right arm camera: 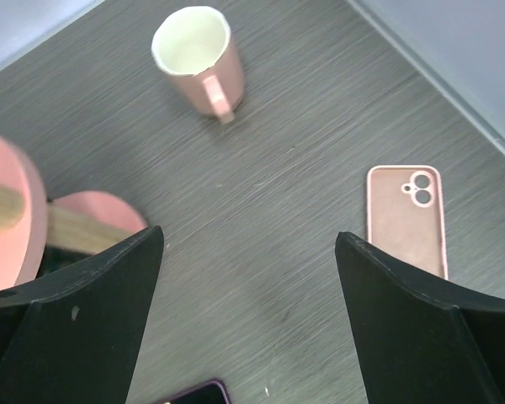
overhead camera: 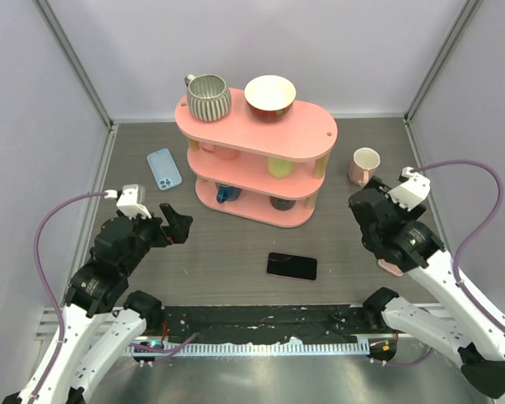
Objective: Put the phone into the phone case
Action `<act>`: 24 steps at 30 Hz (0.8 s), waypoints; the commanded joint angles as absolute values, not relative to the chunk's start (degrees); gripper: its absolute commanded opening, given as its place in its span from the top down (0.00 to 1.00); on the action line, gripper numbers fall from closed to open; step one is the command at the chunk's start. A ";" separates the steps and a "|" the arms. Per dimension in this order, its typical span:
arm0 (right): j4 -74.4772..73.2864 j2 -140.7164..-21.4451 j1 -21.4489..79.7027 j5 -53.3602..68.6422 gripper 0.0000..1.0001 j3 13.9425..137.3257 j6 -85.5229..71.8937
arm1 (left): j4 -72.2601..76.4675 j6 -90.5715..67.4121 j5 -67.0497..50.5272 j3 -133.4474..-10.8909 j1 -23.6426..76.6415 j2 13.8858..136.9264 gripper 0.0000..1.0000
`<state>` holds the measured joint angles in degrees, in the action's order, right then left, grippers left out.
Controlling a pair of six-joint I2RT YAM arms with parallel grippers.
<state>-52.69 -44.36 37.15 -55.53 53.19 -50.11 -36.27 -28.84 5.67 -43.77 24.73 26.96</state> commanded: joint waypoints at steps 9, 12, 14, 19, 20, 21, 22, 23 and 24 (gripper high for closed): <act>-55.55 -52.13 3.35 -36.74 0.15 52.74 -52.73 | -34.80 -28.82 7.82 -43.24 24.52 25.93 0.00; -55.37 -50.89 1.50 -35.60 0.16 49.23 -55.54 | -35.77 -35.84 11.41 -42.72 24.52 27.67 0.03; -54.93 -50.45 0.79 -34.20 0.16 46.77 -56.51 | -37.26 -41.12 11.35 -42.71 24.52 29.00 0.05; -51.96 -52.03 -1.93 -30.06 0.19 41.50 -56.96 | -38.05 -41.92 5.89 -43.07 24.52 32.16 0.05; -50.81 -52.38 -2.11 -29.54 0.20 40.70 -56.52 | -38.14 -41.75 6.41 -42.81 24.52 32.17 0.05; -49.93 -52.90 -2.81 -29.53 0.22 40.00 -55.90 | -38.14 -41.75 6.85 -42.54 24.52 31.99 0.05; -48.53 -53.43 -3.51 -29.62 0.23 39.12 -55.55 | -38.14 -41.75 7.46 -42.37 24.52 31.64 0.05; -47.82 -54.92 -4.12 -29.45 0.24 39.02 -55.02 | -38.41 -41.66 8.60 -42.10 24.52 31.47 0.04; -47.03 -55.45 -5.26 -29.44 0.25 38.85 -53.63 | -38.58 -41.49 8.96 -42.10 24.52 31.29 0.04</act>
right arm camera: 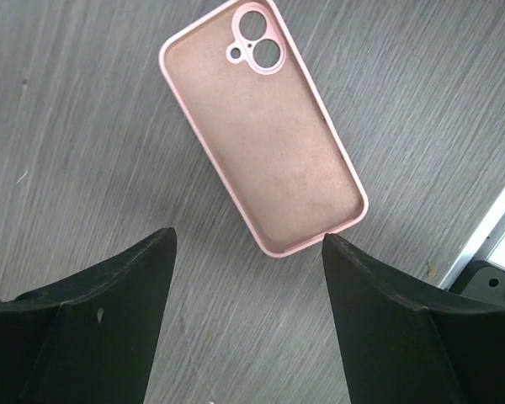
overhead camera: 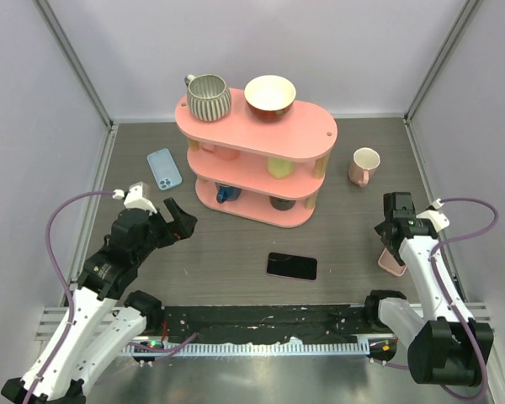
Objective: Put the phone into the phone case
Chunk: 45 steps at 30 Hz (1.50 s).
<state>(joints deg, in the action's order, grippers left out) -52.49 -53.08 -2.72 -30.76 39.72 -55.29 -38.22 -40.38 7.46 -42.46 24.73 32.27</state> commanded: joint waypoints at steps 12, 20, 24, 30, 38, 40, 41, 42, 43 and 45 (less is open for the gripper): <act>-32.88 -60.81 -15.11 -23.29 0.21 36.04 -48.17 | -38.58 -39.55 11.42 -41.57 24.52 29.27 0.04; -25.41 -68.99 -15.47 -17.77 0.33 36.21 -40.54 | -37.62 -39.90 11.43 -40.61 24.52 28.21 0.03; -24.09 -70.58 -15.47 -14.86 0.44 35.95 -37.44 | -37.62 -39.81 11.51 -40.87 24.52 29.00 0.03; -21.01 -71.27 -15.38 -9.23 0.55 32.70 -36.91 | -37.71 -39.73 11.69 -40.96 24.52 29.53 0.03; -18.64 -70.49 -10.92 -2.47 0.79 30.50 -36.73 | -37.18 -39.29 11.60 -40.61 24.52 28.21 0.03; -18.02 -68.92 -8.45 -2.11 0.85 29.10 -37.87 | -37.18 -39.20 11.43 -40.61 24.52 28.30 0.03; -17.93 -68.47 -6.35 -1.85 0.88 28.66 -39.19 | -37.09 -39.20 11.43 -40.61 24.52 28.30 0.03; -17.76 -68.12 -5.20 -1.85 0.90 27.78 -39.81 | -37.18 -39.11 11.43 -40.69 24.52 28.30 0.03; -17.93 -67.33 -4.23 -1.76 0.94 27.34 -40.68 | -37.18 -39.11 11.43 -40.69 24.52 28.39 0.03; -17.49 -66.54 -1.08 -0.80 0.98 26.02 -42.27 | -37.09 -38.94 11.43 -40.69 24.52 28.13 0.03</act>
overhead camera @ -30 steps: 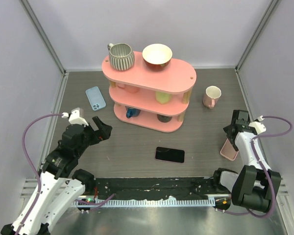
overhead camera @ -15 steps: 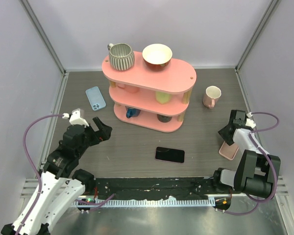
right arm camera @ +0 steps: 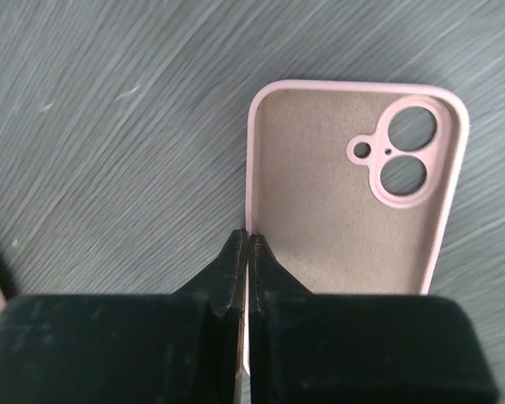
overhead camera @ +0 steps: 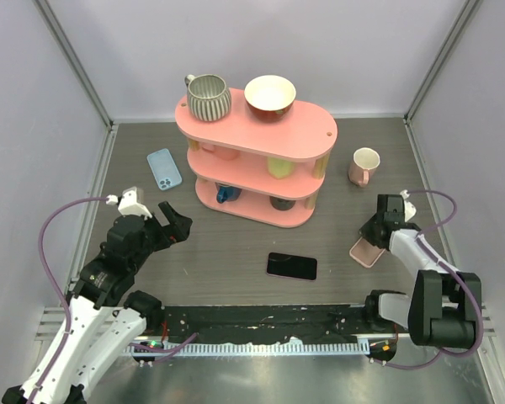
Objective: Put the phone into the phone case
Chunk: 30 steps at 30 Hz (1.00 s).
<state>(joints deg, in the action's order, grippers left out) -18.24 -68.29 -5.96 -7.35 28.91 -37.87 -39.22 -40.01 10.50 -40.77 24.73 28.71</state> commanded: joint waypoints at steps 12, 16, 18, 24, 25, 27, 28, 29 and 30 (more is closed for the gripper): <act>-16.17 -56.43 16.51 -0.70 0.99 19.60 -45.61 | -37.00 -38.76 10.55 -40.69 24.52 28.56 0.03; -14.07 -55.37 23.62 -1.05 0.99 16.88 -51.22 | -37.09 -39.81 10.63 -40.61 24.52 29.09 0.03; -12.40 -54.50 26.27 -1.93 0.99 15.65 -53.16 | -37.26 -41.21 11.24 -40.61 24.52 29.44 0.03; -5.90 -58.60 36.81 -4.04 0.99 15.90 -59.41 | -40.51 -44.56 15.02 -41.92 24.52 31.72 0.05; -4.93 -59.75 38.65 -4.57 0.99 16.34 -60.11 | -41.47 -45.52 16.51 -42.18 24.52 31.90 0.05; -4.57 -62.22 44.71 -7.46 0.99 18.54 -62.13 | -42.62 -46.58 17.75 -42.98 24.52 32.95 0.05; -4.74 -64.40 46.65 -8.51 0.99 19.41 -62.57 | -43.24 -46.41 17.49 -43.15 24.52 33.05 0.05; -5.44 -65.38 49.37 -10.79 0.99 21.43 -62.93 | -43.24 -46.06 17.06 -43.33 24.52 33.31 0.06; -6.75 -66.17 50.26 -12.29 0.99 22.58 -63.19 | -43.16 -46.05 16.79 -43.24 24.52 33.31 0.05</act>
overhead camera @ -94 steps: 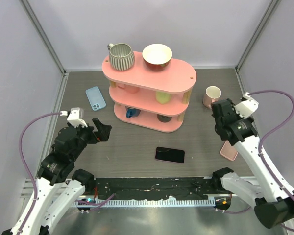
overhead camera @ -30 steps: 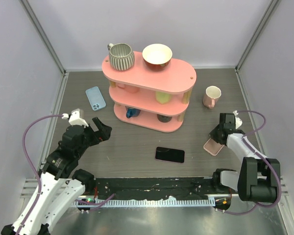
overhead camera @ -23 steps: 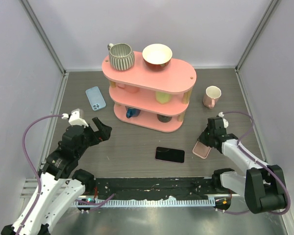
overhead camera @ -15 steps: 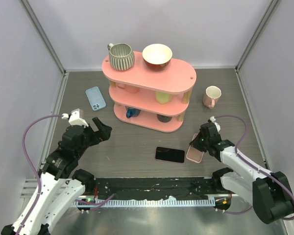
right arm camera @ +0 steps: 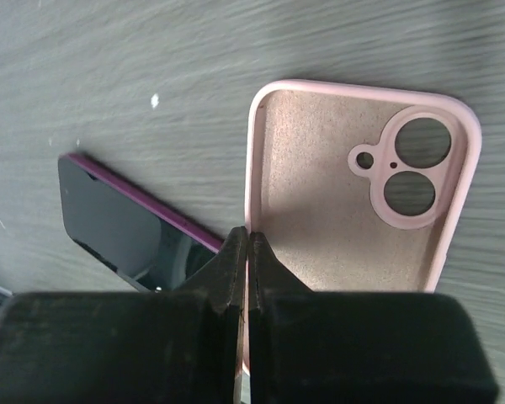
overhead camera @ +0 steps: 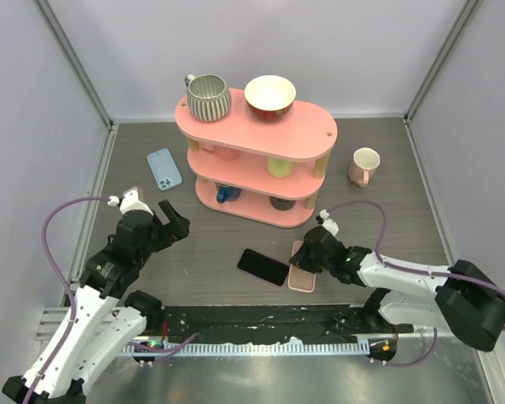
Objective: Put the phone into the phone case
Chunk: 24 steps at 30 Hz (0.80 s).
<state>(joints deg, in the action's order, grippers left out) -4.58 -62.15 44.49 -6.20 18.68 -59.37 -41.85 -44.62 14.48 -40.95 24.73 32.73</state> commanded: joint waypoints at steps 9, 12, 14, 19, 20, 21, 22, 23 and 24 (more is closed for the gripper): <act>-19.94 -64.34 51.07 -23.54 0.86 26.19 -56.18 | -45.35 -48.78 19.69 -44.21 24.52 32.87 0.06; -19.26 -63.46 51.06 -22.25 0.80 25.84 -51.27 | -45.26 -46.94 20.65 -44.65 24.52 32.52 0.06; -17.85 -63.37 51.15 -19.87 0.76 26.10 -48.01 | -44.48 -45.62 20.74 -44.04 24.52 31.82 0.06; -20.21 -63.11 51.15 -16.52 0.51 30.83 -39.40 | -44.56 -46.06 23.55 -43.33 24.52 31.02 0.04; -21.08 -62.84 51.15 -17.05 0.44 31.72 -38.68 | -44.82 -45.97 23.55 -43.50 24.52 31.11 0.02; -22.66 -62.23 51.15 -17.66 0.41 32.42 -37.89 | -45.35 -45.71 23.82 -43.68 24.52 31.29 0.00; -23.11 -61.79 51.15 -18.19 0.36 33.82 -36.92 | -45.44 -45.44 23.82 -44.12 24.52 31.29 0.00; -23.38 -61.53 51.15 -18.37 0.34 34.36 -34.83 | -45.44 -44.92 23.82 -44.38 24.52 31.03 0.00; -23.29 -61.18 51.24 -18.28 0.32 34.80 -33.76 | -45.44 -44.48 23.82 -44.65 24.52 30.76 0.00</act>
<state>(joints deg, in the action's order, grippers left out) -21.43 -63.68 51.00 -16.91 30.33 -41.56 -45.41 -46.04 21.39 -42.19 24.73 31.38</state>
